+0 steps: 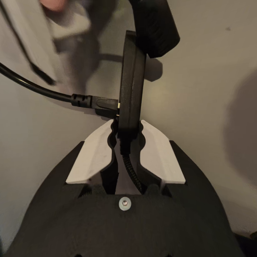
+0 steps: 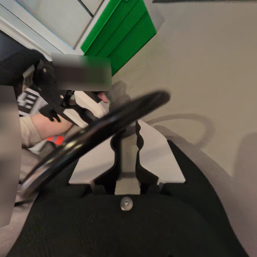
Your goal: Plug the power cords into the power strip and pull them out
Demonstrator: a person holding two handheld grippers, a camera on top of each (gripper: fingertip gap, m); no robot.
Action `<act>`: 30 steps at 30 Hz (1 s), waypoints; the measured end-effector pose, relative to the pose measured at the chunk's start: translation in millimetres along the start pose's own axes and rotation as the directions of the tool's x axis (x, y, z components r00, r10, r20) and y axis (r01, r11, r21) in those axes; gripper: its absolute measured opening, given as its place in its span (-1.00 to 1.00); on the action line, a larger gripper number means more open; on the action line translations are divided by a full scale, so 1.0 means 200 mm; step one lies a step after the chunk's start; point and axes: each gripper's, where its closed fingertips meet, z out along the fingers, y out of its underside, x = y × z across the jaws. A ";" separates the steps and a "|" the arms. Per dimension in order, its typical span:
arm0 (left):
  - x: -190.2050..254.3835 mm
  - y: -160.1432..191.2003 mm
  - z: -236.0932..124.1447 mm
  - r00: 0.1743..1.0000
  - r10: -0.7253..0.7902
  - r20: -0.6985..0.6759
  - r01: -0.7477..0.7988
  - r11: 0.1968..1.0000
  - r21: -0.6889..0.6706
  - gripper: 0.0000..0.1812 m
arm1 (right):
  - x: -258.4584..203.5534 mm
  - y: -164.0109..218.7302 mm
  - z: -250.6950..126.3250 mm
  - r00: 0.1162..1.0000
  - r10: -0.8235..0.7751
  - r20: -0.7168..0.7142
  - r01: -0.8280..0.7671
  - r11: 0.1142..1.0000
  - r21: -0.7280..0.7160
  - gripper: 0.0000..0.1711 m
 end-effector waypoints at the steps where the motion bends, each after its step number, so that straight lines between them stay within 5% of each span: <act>1: 0.06 0.01 -0.01 0.997 0.000 -0.074 0.000 1.000 0.002 -0.70 | 0.02 -0.02 -0.05 0.998 -0.041 -0.056 0.041 0.999 -0.001 -0.70; 4: 0.16 0.02 -0.02 0.978 0.006 -0.209 0.002 0.999 0.035 -0.70 | 0.17 -0.05 -0.22 0.934 -0.164 -0.318 0.154 0.986 -0.056 -0.65; 5: 0.18 0.01 -0.03 0.973 0.023 -0.231 -0.010 0.998 0.057 -0.70 | 0.17 -0.05 -0.26 0.907 -0.226 -0.355 0.205 0.974 -0.096 -0.45; 9: 0.24 -0.04 -0.02 0.954 0.081 -0.287 -0.045 0.990 0.131 -0.68 | 0.04 -0.07 -0.32 0.719 -0.561 -0.410 0.448 0.826 -0.343 -0.52; 12: 0.33 -0.03 -0.03 0.919 0.084 -0.385 -0.041 0.992 0.118 -0.68 | 0.11 0.08 -0.54 0.590 -0.625 -0.510 0.219 0.732 -0.645 -0.59; 14: 0.36 -0.03 -0.04 0.904 0.090 -0.417 -0.061 0.995 0.083 -0.69 | 0.15 0.09 -0.72 0.499 -0.611 -0.615 0.107 0.748 -0.656 -0.60; 16: 0.36 -0.04 -0.03 0.913 0.138 -0.384 -0.113 0.990 0.087 -0.70 | 0.04 0.03 -0.71 0.557 -0.522 -0.646 0.182 0.836 -0.518 -0.58; 18: 0.32 -0.05 -0.05 0.927 0.132 -0.351 -0.112 0.991 0.075 -0.71 | -0.27 -0.01 -0.48 0.733 -0.524 -0.434 0.418 0.850 -0.320 -0.52; 19: 0.29 -0.07 -0.07 0.938 0.105 -0.331 -0.080 0.993 0.090 -0.71 | -0.42 0.03 -0.37 0.747 -0.593 -0.300 0.527 0.803 -0.278 -0.49; 21: 0.15 -0.14 -0.15 0.976 0.057 -0.212 -0.020 0.985 0.174 -0.72 | -0.51 0.25 -0.26 0.651 -0.747 -0.133 0.646 0.637 -0.421 -0.39; 23: -0.06 -0.22 -0.33 1.000 -0.015 -0.002 0.014 0.946 0.325 -0.68 | -0.40 0.40 -0.30 0.550 -0.824 -0.139 0.604 0.507 -0.615 -0.45; 26: -0.19 -0.34 -0.68 0.983 -0.157 0.096 0.086 0.852 0.517 -0.59 | -0.39 0.55 -0.25 0.705 -0.702 -0.097 0.552 0.630 -0.547 -0.51; 30: -0.12 -0.43 -0.93 0.881 -0.472 0.026 0.381 0.743 0.550 -0.47 | -0.49 0.59 -0.11 0.874 -0.485 -0.045 0.440 0.825 -0.354 -0.69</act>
